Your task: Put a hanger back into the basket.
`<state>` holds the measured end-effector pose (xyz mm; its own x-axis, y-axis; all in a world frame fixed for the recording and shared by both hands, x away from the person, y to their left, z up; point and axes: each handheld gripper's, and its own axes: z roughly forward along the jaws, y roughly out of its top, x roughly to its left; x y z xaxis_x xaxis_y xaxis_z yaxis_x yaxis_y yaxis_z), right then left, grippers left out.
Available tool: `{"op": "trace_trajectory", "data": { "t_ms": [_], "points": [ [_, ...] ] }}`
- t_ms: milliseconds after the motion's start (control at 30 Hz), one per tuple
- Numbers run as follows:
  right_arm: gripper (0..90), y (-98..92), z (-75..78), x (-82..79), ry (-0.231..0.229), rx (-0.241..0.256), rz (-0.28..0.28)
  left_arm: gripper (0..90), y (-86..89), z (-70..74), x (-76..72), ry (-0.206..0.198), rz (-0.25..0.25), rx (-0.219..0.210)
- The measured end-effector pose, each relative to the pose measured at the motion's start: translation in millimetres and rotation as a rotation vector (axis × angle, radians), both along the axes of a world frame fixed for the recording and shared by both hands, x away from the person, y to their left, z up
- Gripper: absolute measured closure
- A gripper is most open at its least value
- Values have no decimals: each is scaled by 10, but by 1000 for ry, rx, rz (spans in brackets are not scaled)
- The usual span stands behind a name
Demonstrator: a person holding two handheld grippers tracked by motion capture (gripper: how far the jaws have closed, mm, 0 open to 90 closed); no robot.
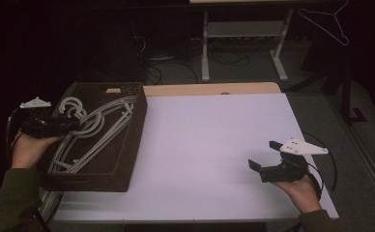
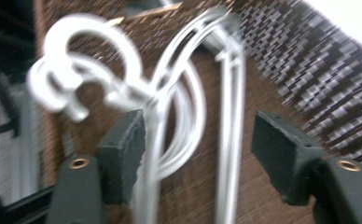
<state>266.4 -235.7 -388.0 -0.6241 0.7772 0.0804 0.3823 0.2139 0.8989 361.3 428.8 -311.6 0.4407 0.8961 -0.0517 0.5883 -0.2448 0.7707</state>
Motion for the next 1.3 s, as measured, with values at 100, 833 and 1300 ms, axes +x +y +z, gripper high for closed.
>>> {"op": "trace_trajectory", "data": {
  "t_ms": [100,833,1300],
  "points": [
    [0,39,41,36,-9,1,12,274,-118,55,-23,-31,-21,-52],
    [0,217,375,277,-38,78,83,134,-1132,115,-276,-208,-235,-253],
    [0,314,628,390,-98,137,104,32,-1708,-12,-383,-284,-364,-320]
  ]
}}
